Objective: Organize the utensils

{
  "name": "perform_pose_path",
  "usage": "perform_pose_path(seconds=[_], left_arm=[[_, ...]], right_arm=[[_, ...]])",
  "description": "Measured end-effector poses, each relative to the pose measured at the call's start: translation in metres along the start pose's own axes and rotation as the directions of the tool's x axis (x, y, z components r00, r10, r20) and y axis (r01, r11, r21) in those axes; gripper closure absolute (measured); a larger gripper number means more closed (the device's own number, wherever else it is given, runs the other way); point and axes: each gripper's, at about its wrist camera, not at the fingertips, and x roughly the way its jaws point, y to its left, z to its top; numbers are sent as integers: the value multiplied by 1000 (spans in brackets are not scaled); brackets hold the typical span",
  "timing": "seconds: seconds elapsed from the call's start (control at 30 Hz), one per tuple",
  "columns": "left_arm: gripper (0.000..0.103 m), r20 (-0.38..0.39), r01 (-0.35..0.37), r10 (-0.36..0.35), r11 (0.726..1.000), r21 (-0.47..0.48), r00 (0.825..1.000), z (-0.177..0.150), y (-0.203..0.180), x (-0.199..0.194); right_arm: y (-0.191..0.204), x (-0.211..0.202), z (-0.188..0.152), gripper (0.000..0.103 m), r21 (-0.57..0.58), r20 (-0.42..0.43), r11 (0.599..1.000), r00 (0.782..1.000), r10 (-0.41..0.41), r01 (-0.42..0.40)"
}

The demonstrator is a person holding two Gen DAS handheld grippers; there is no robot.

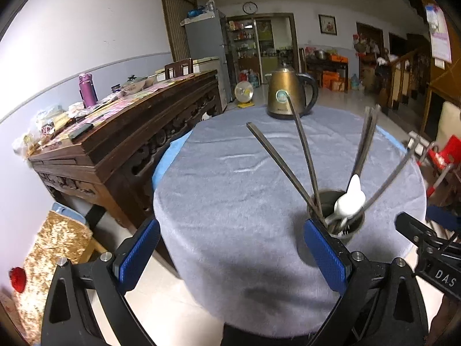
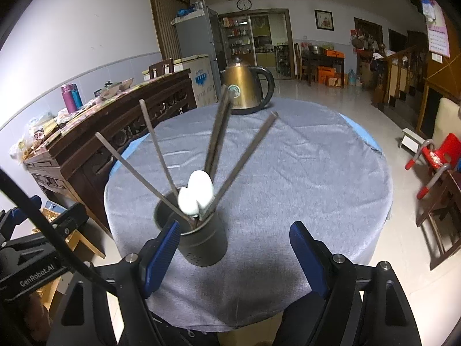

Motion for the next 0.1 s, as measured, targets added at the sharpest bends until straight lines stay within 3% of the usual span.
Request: perform_pose_path(seconds=[0.1], left_arm=[[4, -45, -13, 11, 999, -53, 999, 9, 22, 36]], right_arm=[[-18, 11, -1, 22, 31, -7, 999, 1000, -21, 21]])
